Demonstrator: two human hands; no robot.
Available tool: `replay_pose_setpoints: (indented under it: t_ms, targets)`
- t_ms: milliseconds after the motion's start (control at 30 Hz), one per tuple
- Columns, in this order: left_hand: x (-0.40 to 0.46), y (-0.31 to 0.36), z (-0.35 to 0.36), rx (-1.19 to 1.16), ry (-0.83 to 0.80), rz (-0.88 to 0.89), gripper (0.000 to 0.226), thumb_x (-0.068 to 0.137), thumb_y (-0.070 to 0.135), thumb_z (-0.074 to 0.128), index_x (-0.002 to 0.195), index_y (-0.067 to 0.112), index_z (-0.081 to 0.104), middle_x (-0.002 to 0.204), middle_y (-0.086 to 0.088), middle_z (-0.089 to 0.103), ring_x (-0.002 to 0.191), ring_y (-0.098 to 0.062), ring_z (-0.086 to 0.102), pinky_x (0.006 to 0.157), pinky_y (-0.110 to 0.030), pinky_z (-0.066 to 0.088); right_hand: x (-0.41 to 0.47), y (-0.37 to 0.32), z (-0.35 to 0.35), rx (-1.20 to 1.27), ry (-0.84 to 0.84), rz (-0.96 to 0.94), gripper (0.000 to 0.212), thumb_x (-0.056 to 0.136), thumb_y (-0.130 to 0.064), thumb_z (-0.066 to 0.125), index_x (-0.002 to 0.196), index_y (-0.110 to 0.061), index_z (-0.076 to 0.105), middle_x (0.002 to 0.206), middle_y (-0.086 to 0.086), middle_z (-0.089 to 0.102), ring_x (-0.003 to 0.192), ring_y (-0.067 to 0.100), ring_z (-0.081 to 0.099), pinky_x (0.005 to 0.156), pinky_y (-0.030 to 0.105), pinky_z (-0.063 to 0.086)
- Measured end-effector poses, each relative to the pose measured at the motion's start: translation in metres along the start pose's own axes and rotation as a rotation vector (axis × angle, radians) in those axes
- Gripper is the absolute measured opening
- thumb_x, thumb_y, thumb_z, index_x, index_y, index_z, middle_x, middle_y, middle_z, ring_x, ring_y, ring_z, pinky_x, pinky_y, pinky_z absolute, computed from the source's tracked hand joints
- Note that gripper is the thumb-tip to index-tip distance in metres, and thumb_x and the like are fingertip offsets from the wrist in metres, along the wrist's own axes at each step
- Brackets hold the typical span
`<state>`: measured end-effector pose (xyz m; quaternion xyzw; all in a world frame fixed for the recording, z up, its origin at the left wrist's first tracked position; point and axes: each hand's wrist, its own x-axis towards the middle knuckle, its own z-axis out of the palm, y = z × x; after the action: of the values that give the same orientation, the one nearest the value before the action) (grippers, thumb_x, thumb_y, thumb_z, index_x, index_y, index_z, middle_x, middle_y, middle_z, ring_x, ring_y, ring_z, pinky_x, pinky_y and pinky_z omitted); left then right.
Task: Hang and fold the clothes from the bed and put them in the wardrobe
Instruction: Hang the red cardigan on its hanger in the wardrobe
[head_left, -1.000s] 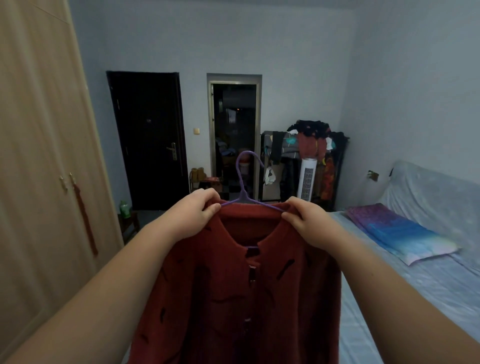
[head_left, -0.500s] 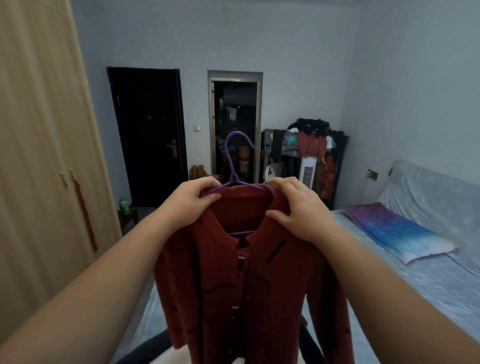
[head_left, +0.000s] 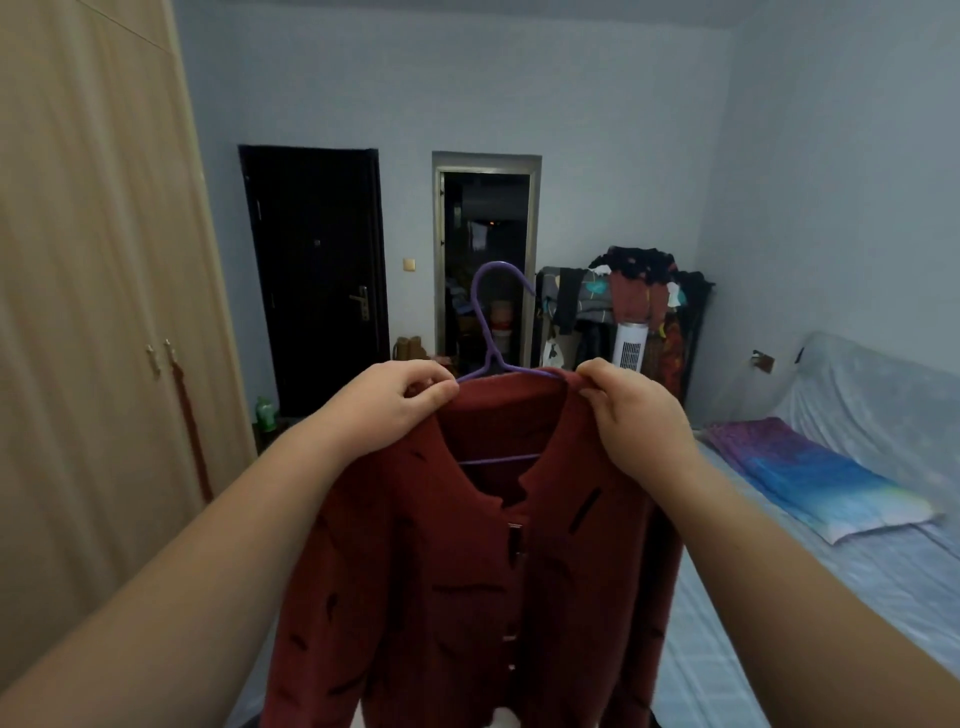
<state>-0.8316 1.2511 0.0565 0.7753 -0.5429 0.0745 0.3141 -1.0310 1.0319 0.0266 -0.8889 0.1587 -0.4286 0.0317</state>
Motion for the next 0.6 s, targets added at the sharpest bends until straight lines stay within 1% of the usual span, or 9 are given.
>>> replay_pose_setpoints:
  t_ms: [67,133,233,300,367,433,500,533,600]
  targets:
    - [0.001,0.013,-0.01,-0.05,-0.028,0.019,0.012,0.096,0.035,0.061,0.105,0.039,0.068,0.102,0.016,0.067,0.095,-0.007,0.062,0.079,-0.021,0.049,0.002,0.0,0.005,0.019,0.027,-0.053,0.016,0.098,-0.018,0.056,0.111,-0.019,0.065,0.098,-0.001,0.071,0.09,0.028,0.066,0.079,0.046,0.051]
    - [0.003,0.025,-0.014,-0.274,-0.106,0.017,0.017,0.096,0.024,0.064,0.109,0.034,0.069,0.105,0.006,0.071,0.095,-0.011,0.066,0.083,-0.02,0.052,0.004,-0.001,0.009,0.035,0.033,-0.058,0.017,0.098,-0.016,0.054,0.11,-0.02,0.065,0.097,-0.003,0.069,0.091,0.026,0.064,0.086,0.046,0.046]
    - [0.007,0.03,0.001,-0.515,-0.261,-0.042,0.018,0.099,0.021,0.061,0.115,0.021,0.069,0.11,-0.008,0.073,0.097,-0.011,0.068,0.092,-0.031,0.054,0.002,-0.008,0.019,0.043,0.037,-0.025,0.017,0.098,-0.015,0.054,0.109,-0.021,0.066,0.097,-0.005,0.065,0.096,0.023,0.059,0.094,0.044,0.036]
    - [0.01,0.027,0.019,-0.492,-0.232,-0.097,0.016,0.101,0.023,0.057,0.109,0.021,0.07,0.102,-0.002,0.075,0.093,-0.01,0.068,0.094,-0.035,0.055,-0.002,-0.009,0.029,0.024,0.067,0.021,0.016,0.096,-0.017,0.058,0.107,-0.022,0.068,0.103,-0.001,0.062,0.105,0.028,0.056,0.103,0.052,0.036]
    - [0.009,0.03,0.036,-0.495,-0.211,-0.16,0.017,0.103,0.024,0.053,0.101,0.021,0.07,0.089,0.004,0.072,0.082,-0.009,0.066,0.083,-0.029,0.055,-0.007,-0.011,0.034,0.006,0.024,0.149,0.017,0.098,-0.025,0.056,0.109,-0.027,0.069,0.119,-0.002,0.057,0.125,0.027,0.044,0.114,0.061,0.025]
    - [0.008,0.035,0.05,-0.554,-0.191,-0.218,0.019,0.104,0.023,0.05,0.098,0.018,0.067,0.083,0.002,0.068,0.076,-0.01,0.063,0.073,-0.024,0.053,-0.013,-0.013,0.037,0.01,-0.013,0.247,0.022,0.097,-0.027,0.058,0.117,-0.03,0.066,0.132,0.0,0.051,0.134,0.027,0.036,0.115,0.056,0.025]
    - [0.007,0.036,0.059,-0.659,-0.168,-0.292,0.02,0.105,0.023,0.049,0.098,0.015,0.066,0.083,-0.003,0.068,0.074,-0.015,0.064,0.072,-0.029,0.054,-0.021,-0.023,0.038,0.072,-0.044,0.309,0.038,0.091,-0.022,0.062,0.129,-0.025,0.059,0.137,0.005,0.048,0.133,0.03,0.036,0.113,0.049,0.03]
    - [0.006,0.036,0.062,-0.744,-0.161,-0.344,0.022,0.105,0.023,0.049,0.096,0.012,0.066,0.081,-0.006,0.068,0.072,-0.017,0.064,0.072,-0.031,0.054,-0.026,-0.03,0.039,0.128,-0.056,0.324,0.042,0.09,-0.019,0.064,0.131,-0.021,0.055,0.135,0.006,0.047,0.129,0.028,0.039,0.112,0.044,0.031]
    - [0.004,0.038,0.065,-0.937,-0.147,-0.439,0.027,0.105,0.023,0.049,0.09,0.006,0.065,0.073,-0.01,0.066,0.063,-0.02,0.063,0.068,-0.033,0.056,-0.039,-0.05,0.036,0.289,-0.066,0.346,0.029,0.091,-0.017,0.063,0.119,-0.016,0.056,0.119,0.003,0.055,0.111,0.019,0.049,0.101,0.034,0.038]
